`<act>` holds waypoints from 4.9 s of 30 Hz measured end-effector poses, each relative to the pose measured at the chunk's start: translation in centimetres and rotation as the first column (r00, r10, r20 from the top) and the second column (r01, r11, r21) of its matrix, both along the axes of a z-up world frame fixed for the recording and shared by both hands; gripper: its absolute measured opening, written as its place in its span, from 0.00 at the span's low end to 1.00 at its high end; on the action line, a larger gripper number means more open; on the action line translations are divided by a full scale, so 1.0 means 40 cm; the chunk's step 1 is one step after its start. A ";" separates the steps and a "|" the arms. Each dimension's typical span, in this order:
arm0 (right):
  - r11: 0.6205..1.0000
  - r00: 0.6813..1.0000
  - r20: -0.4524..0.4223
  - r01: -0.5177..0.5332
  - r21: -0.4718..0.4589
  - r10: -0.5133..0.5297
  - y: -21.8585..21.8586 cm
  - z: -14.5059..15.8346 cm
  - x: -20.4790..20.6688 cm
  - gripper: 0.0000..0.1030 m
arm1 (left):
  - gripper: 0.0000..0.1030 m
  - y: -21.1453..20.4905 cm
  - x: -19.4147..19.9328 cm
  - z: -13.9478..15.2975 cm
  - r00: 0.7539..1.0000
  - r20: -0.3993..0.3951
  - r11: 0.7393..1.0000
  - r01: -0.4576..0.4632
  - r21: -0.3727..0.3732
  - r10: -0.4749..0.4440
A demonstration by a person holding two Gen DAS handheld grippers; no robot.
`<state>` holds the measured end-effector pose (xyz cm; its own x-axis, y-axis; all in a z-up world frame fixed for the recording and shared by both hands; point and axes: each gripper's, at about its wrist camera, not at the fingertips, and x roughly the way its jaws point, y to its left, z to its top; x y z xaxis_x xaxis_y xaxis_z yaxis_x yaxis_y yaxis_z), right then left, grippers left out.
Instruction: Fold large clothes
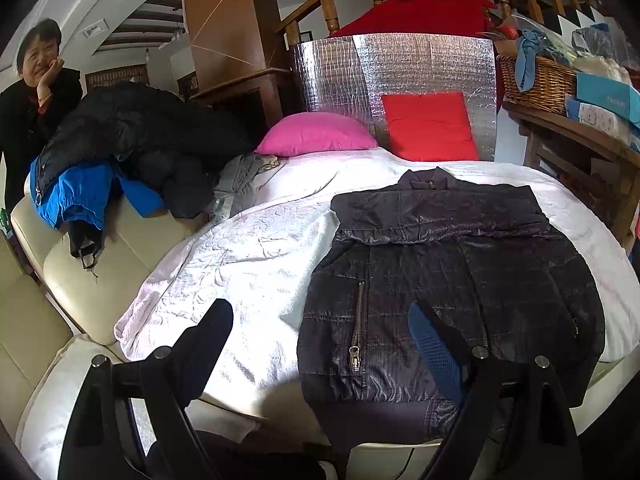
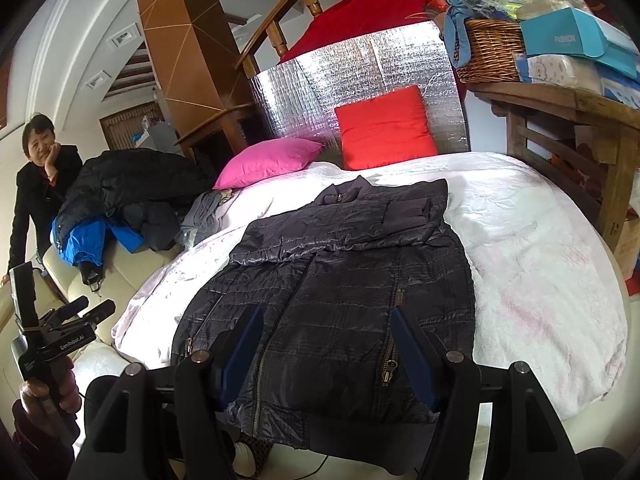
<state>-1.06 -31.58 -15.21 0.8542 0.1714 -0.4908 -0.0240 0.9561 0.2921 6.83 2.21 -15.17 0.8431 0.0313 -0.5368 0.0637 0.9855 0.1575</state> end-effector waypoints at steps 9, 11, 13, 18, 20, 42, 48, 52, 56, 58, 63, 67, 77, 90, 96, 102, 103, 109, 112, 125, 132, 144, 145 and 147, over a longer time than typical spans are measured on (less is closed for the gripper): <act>0.999 0.995 -0.086 0.053 0.011 -0.052 -0.032 -0.043 0.019 0.68 | 0.87 0.044 0.072 -0.111 0.980 -0.199 0.995 -0.040 -0.086 0.022; 0.996 0.990 -0.117 0.085 0.008 -0.083 -0.047 -0.061 0.026 0.68 | 0.87 0.057 0.090 -0.151 0.969 -0.242 0.993 -0.070 -0.096 0.045; 0.994 0.982 -0.158 0.111 0.013 -0.107 -0.067 -0.085 0.041 0.68 | 0.87 0.059 0.108 -0.184 0.960 -0.274 0.993 -0.088 -0.076 0.065; 0.981 0.942 -0.277 0.195 -0.013 -0.191 -0.114 -0.174 0.081 0.68 | 0.87 0.088 0.147 -0.254 0.931 -0.341 0.985 -0.158 -0.062 0.128; 0.979 0.940 -0.281 0.205 0.009 -0.195 -0.128 -0.187 0.088 0.68 | 0.87 0.087 0.151 -0.255 0.938 -0.320 0.987 -0.155 -0.039 0.134; 0.990 0.950 -0.284 0.143 0.013 -0.134 -0.187 -0.147 0.361 0.65 | 0.87 0.081 0.383 -0.247 0.946 -0.296 0.986 -0.158 -0.053 0.135; 0.965 0.944 -0.268 0.230 0.124 -0.191 -0.290 -0.130 0.467 0.68 | 0.87 0.054 0.557 -0.179 0.958 -0.250 0.983 -0.166 -0.083 0.141; 0.952 0.934 -0.283 0.267 0.150 -0.217 -0.340 -0.146 0.578 0.70 | 0.87 0.040 0.702 -0.169 0.948 -0.267 0.965 -0.218 -0.148 0.173; 0.954 0.917 -0.330 0.275 0.117 -0.223 -0.378 -0.197 0.735 0.70 | 0.87 0.009 0.799 -0.197 0.945 -0.256 0.957 -0.248 -0.152 0.204; 0.954 0.907 -0.356 0.279 0.111 -0.224 -0.394 -0.231 0.792 0.70 | 0.87 -0.002 0.845 -0.225 0.941 -0.266 0.956 -0.255 -0.146 0.210; 0.951 0.891 -0.412 0.270 0.149 -0.189 -0.423 -0.311 0.883 0.70 | 0.87 -0.018 0.924 -0.269 0.926 -0.311 0.950 -0.272 -0.151 0.215; 0.958 0.910 -0.394 0.216 0.189 -0.128 -0.401 -0.322 0.906 0.71 | 0.87 -0.049 0.958 -0.303 0.919 -0.340 0.968 -0.240 -0.075 0.201; 0.965 0.927 -0.270 0.242 -0.099 -0.260 -0.276 -0.218 0.892 0.23 | 0.77 -0.111 0.940 -0.293 0.943 -0.309 0.989 -0.140 -0.037 0.122; 0.923 0.911 -0.282 0.352 0.157 -0.300 -0.374 -0.234 0.865 0.83 | 0.81 -0.086 0.917 -0.255 0.943 -0.286 0.984 -0.178 -0.012 0.167; 0.964 0.885 -0.400 0.265 0.010 -0.239 -0.306 -0.321 0.942 0.67 | 0.82 -0.114 0.933 -0.335 0.931 -0.323 0.986 -0.156 0.062 0.168; 0.959 0.924 -0.268 0.236 -0.157 -0.272 -0.225 -0.234 0.918 0.31 | 0.82 -0.147 0.907 -0.274 0.963 -0.250 0.995 -0.089 0.053 0.100; 0.953 0.925 -0.248 0.248 -0.173 -0.286 -0.223 -0.226 0.917 0.30 | 0.82 -0.152 0.905 -0.270 0.966 -0.236 0.993 -0.096 0.069 0.109; 0.922 0.889 -0.290 0.278 -0.271 -0.353 -0.256 -0.318 0.956 0.35 | 0.82 -0.167 0.929 -0.341 0.943 -0.319 0.993 -0.069 0.099 0.097; 0.934 0.888 -0.302 0.298 -0.194 -0.346 -0.270 -0.282 0.942 0.39 | 0.82 -0.167 0.918 -0.312 0.947 -0.312 0.995 -0.058 0.079 0.080; 0.934 0.883 -0.302 0.340 -0.113 -0.358 -0.254 -0.236 0.929 0.81 | 0.86 -0.176 0.924 -0.324 0.936 -0.349 0.999 -0.035 0.036 0.045; 0.919 0.856 -0.334 0.370 -0.139 -0.395 -0.270 -0.258 0.920 0.81 | 0.89 -0.145 0.929 -0.318 0.930 -0.361 0.997 -0.080 -0.017 0.068; 0.959 0.962 0.038 0.271 -0.079 -0.269 -0.192 0.001 0.551 0.80 | 0.89 -0.078 0.621 -0.134 0.993 -0.115 0.996 -0.037 -0.076 0.028; 0.963 0.966 0.042 0.257 -0.079 -0.255 -0.181 -0.002 0.516 0.80 | 0.89 -0.066 0.587 -0.132 0.993 -0.112 0.995 -0.033 -0.092 0.023; 0.969 0.973 0.029 0.229 -0.088 -0.228 -0.161 -0.017 0.456 0.80 | 0.89 -0.047 0.499 -0.137 0.993 -0.113 0.992 -0.028 -0.126 0.013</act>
